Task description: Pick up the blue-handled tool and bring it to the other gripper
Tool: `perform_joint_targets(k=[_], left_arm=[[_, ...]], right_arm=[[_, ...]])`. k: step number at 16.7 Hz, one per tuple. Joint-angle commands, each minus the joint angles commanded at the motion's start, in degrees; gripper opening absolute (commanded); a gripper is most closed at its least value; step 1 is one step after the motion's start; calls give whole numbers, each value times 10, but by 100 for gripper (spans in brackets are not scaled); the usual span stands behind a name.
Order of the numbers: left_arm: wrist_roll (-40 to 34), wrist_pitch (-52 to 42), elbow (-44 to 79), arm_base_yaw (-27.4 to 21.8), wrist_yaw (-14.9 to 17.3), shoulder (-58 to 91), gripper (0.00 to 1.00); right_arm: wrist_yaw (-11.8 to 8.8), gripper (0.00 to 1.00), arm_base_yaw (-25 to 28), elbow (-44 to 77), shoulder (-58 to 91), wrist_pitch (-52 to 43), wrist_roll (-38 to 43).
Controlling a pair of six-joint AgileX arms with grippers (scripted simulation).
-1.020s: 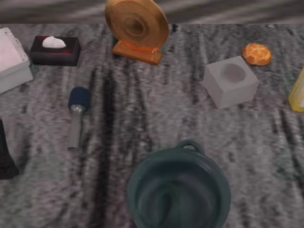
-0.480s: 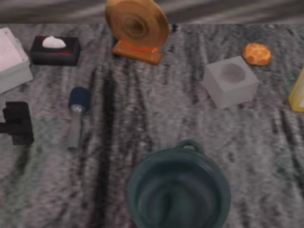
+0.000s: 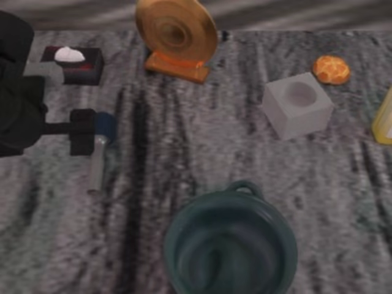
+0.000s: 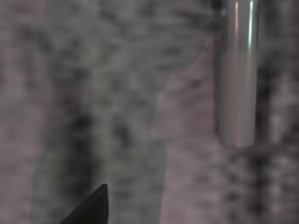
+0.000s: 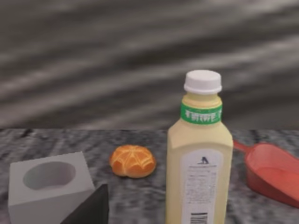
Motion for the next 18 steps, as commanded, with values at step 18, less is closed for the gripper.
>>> perform_joint_targets(k=[18], left_arm=[[-24, -25, 122, -27, 5, 239, 100]], right_arm=[[0, 100, 0, 0, 0, 0, 0]])
